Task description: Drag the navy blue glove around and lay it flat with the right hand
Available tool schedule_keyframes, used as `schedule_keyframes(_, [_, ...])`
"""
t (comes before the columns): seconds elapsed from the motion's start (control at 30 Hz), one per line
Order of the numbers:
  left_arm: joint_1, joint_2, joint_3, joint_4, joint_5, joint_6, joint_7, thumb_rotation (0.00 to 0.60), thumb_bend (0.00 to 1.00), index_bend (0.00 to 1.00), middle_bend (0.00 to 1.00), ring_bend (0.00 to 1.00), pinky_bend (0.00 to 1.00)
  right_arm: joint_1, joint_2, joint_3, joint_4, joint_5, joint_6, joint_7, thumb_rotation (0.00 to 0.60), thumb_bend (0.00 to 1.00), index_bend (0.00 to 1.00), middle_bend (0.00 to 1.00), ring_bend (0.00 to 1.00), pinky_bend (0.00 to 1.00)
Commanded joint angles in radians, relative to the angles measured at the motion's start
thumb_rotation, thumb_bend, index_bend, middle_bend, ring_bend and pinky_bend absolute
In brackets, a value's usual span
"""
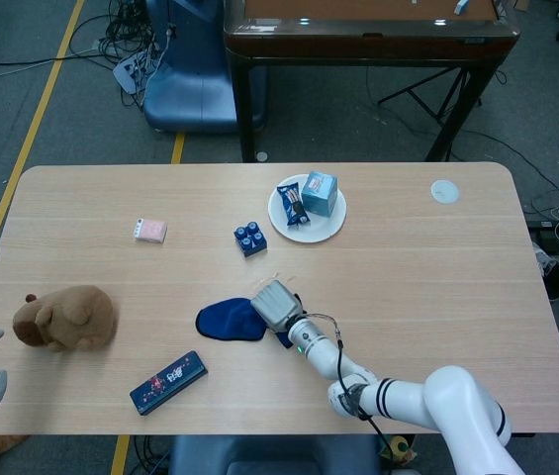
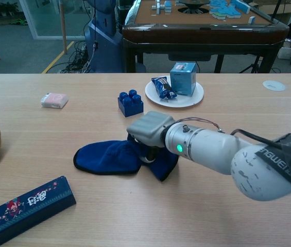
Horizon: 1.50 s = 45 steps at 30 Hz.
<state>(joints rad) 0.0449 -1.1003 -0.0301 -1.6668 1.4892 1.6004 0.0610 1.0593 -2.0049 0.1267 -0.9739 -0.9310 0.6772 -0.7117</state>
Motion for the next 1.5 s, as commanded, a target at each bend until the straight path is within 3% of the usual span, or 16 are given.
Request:
schedule_keyframes(0.03, [0.0, 0.0, 0.0, 0.0, -0.001, -0.001, 0.0, 0.6, 0.41, 0.23, 0.13, 0.19, 0.17, 0.006, -0.018, 0.016, 0.058, 0.023, 0.009, -0.016, 0.6, 0.83, 0.75, 0.59, 0.62, 0.85])
schedule_keyframes(0.53, [-0.002, 0.0, -0.001, 0.002, -0.001, -0.005, -0.002, 0.6, 0.41, 0.23, 0.13, 0.19, 0.17, 0.013, -0.032, 0.086, 0.269, 0.108, 0.01, -0.068, 0.6, 0.83, 0.75, 0.6, 0.63, 0.85])
schedule_keyframes(0.9, [-0.004, -0.001, -0.002, 0.008, -0.005, -0.011, -0.006, 0.6, 0.41, 0.23, 0.13, 0.19, 0.17, 0.021, -0.03, 0.119, 0.315, 0.155, 0.002, -0.133, 0.6, 0.83, 0.75, 0.6, 0.63, 0.85])
schedule_keyframes(1.5, [0.012, 0.006, 0.0, 0.008, -0.012, 0.003, -0.017, 0.6, 0.41, 0.23, 0.13, 0.19, 0.17, 0.083, -0.153, 0.146, 0.381, 0.14, -0.04, -0.147, 0.6, 0.83, 0.75, 0.6, 0.63, 0.85])
